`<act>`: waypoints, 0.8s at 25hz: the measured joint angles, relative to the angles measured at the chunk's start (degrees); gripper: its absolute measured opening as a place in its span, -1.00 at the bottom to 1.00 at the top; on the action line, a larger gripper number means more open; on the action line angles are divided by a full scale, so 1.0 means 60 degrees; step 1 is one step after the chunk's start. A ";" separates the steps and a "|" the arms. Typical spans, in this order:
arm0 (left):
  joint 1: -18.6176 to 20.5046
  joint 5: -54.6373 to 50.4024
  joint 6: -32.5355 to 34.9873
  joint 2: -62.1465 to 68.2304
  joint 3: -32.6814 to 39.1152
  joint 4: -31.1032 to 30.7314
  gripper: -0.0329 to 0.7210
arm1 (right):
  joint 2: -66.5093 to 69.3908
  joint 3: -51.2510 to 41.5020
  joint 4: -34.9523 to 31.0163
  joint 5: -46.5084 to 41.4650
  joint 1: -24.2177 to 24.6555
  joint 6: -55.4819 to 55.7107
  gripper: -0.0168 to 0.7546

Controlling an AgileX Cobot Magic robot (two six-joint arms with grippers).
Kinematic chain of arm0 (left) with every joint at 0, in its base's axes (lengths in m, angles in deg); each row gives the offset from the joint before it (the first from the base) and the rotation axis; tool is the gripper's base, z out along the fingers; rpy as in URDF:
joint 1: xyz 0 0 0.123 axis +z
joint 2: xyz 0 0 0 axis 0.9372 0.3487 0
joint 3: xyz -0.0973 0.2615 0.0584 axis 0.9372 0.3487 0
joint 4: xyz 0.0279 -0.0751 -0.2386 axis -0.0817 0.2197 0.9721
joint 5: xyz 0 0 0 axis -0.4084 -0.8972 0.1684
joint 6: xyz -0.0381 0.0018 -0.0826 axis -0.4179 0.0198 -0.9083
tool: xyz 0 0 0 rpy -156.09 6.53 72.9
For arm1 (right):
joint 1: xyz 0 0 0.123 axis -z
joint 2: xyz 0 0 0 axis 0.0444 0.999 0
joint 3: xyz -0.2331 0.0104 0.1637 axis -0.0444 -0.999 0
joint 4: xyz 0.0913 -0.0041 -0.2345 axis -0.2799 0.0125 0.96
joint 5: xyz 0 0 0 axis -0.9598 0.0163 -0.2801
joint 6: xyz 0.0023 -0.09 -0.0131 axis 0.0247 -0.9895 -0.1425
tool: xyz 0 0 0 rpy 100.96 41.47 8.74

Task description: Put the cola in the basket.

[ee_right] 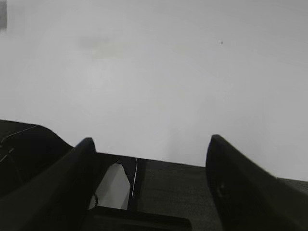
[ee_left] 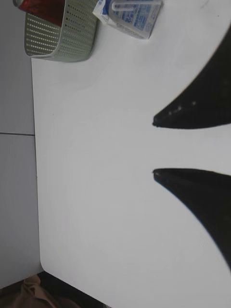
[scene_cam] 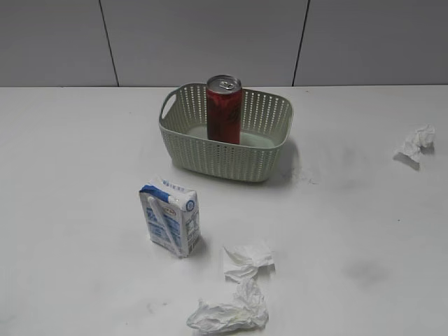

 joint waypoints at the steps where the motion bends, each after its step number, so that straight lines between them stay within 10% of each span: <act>1: 0.0000 0.0000 0.0000 0.0000 0.0000 0.0000 -0.31 | -0.0357 -0.0303 0.0000 0.0018 0.0000 0.0000 0.41; 20: 0.0000 0.0000 0.0000 0.0000 0.0000 0.0000 -0.31 | -0.6142 -0.1198 -0.0218 0.0494 0.0000 -0.0008 0.41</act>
